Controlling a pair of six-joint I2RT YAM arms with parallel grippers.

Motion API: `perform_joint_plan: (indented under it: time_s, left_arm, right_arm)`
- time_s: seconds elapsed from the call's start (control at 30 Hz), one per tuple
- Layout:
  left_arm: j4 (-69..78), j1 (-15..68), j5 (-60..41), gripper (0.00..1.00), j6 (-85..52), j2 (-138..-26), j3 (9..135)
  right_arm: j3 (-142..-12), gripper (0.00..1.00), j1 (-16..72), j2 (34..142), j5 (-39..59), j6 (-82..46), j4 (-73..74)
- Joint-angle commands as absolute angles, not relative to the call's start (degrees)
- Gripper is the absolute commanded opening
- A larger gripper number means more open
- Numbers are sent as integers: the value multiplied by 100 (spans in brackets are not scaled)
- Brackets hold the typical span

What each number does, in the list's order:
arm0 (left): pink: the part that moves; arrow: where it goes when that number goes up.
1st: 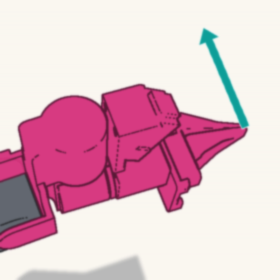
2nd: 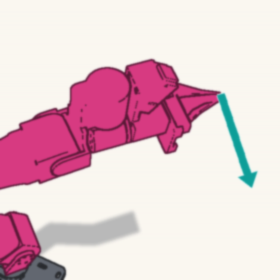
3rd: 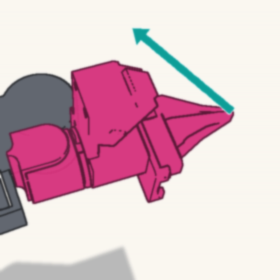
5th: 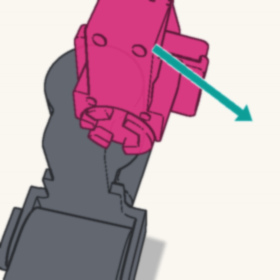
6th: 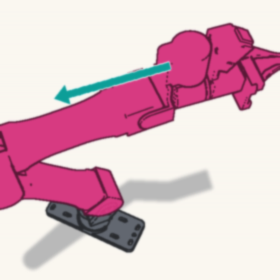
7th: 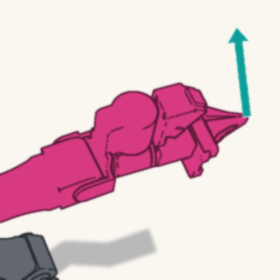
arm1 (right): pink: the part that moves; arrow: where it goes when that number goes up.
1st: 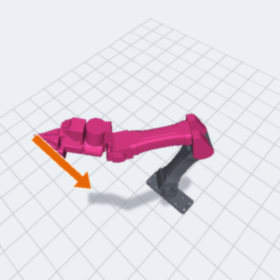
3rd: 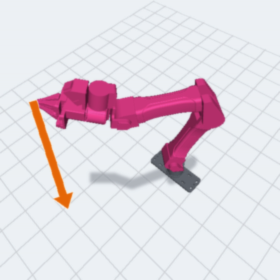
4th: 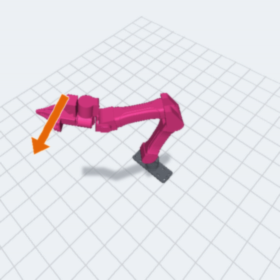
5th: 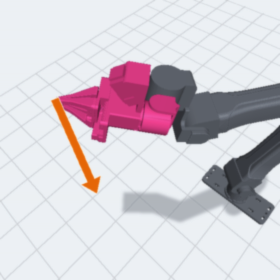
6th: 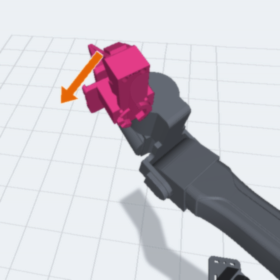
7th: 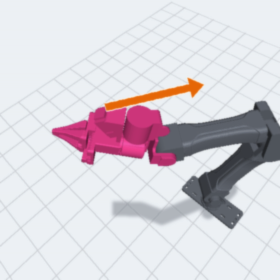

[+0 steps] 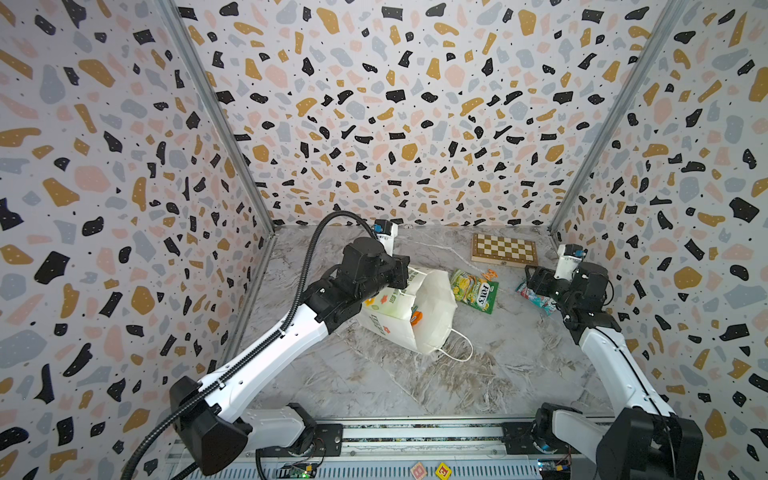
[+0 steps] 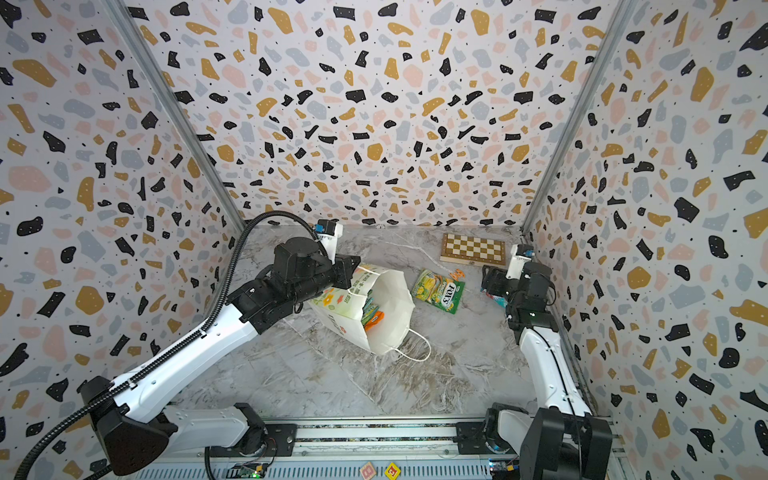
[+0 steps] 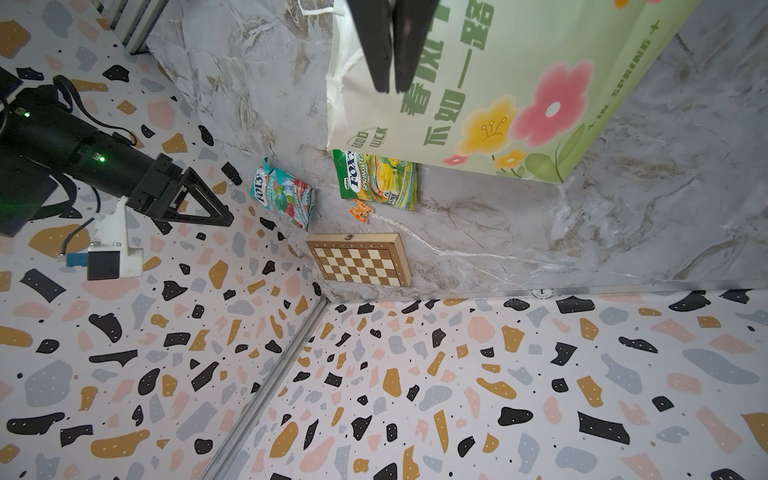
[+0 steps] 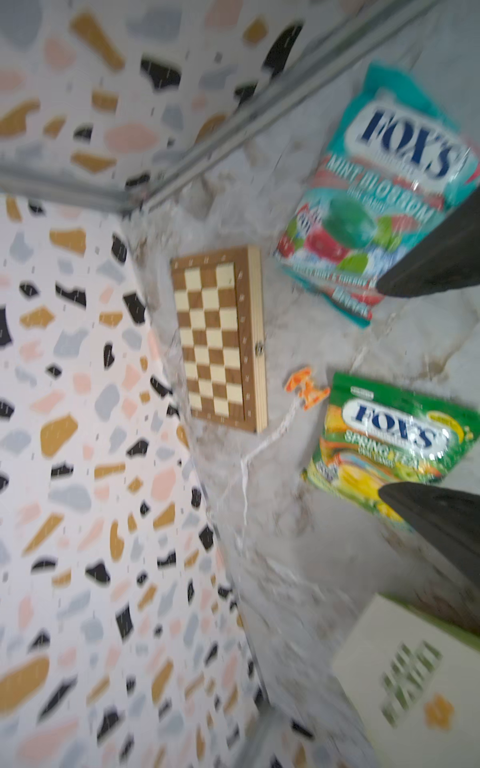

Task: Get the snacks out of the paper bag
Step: 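Move the open right gripper back into the bag opening toward the remaining packets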

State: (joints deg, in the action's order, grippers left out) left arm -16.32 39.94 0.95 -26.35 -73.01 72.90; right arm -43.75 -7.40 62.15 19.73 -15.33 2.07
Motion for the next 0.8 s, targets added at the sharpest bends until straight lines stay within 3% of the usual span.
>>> perform_joint_plan:
  time_s: [0.0,0.3,0.77]
  left_arm:
    - [-1433,4008,131,0,-2603,-7176,7379]
    - [-1397,4008,47,0,-2619,-7232,7435]
    - [-1396,4008,-97,0,-2481,-7040,7440]
  right_arm:
    - [-4425,72,-290,5920,3212,-1462,249]
    - [-4233,71,1484,5424,3683,-1297,298]
    - [-4036,67,3634,6351,3197,-978,359]
